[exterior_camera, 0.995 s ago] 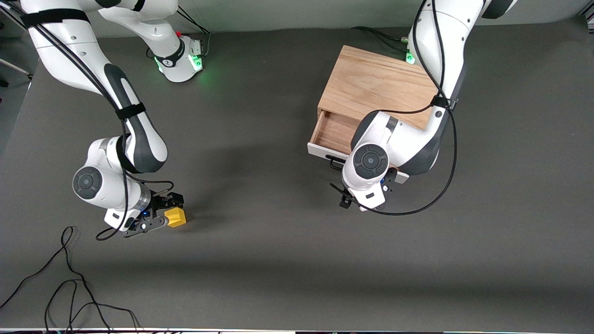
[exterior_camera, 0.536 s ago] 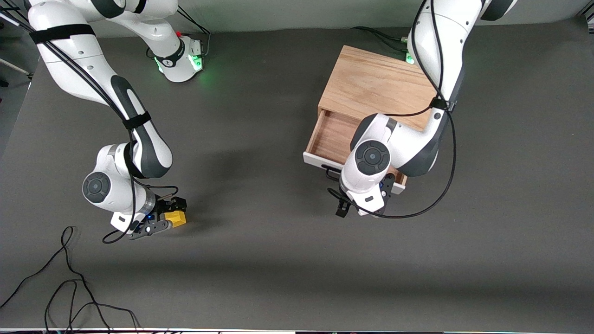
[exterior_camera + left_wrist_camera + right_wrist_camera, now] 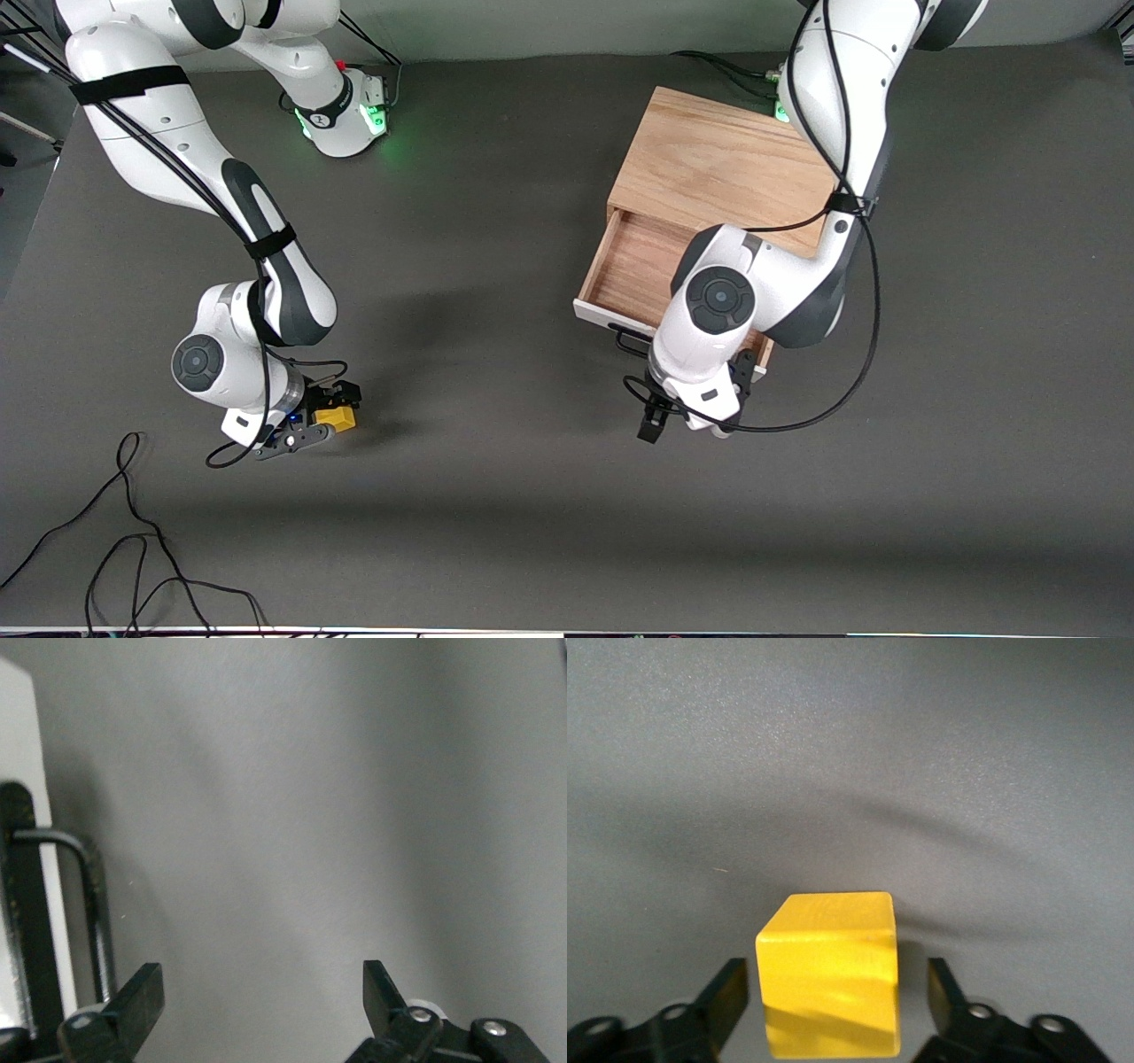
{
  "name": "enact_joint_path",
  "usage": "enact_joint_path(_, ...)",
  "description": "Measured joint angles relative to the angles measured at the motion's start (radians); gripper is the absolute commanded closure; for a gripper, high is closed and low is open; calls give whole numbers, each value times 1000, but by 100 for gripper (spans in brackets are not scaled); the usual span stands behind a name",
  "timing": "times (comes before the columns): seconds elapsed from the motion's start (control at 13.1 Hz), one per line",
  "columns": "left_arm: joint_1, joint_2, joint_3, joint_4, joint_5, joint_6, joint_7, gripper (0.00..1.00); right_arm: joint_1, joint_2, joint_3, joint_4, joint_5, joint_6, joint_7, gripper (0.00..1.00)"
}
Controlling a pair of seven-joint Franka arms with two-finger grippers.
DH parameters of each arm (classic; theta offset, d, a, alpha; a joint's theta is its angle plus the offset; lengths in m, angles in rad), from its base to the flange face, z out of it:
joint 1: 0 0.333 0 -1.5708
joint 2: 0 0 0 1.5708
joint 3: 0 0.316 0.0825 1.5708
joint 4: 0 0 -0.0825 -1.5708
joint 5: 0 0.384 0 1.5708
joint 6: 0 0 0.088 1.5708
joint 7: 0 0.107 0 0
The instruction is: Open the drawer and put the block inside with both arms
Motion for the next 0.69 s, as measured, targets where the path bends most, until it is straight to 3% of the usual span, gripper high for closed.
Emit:
enact_joint_path(0.38,69,-89,50,105,16,-232,219,0,0,0,0,12,0,12,-1,75)
enact_joint_path(0.69,189,-231,52,113,-9,-454,611,0,0,-4,0,47,-1,-11,-1,80)
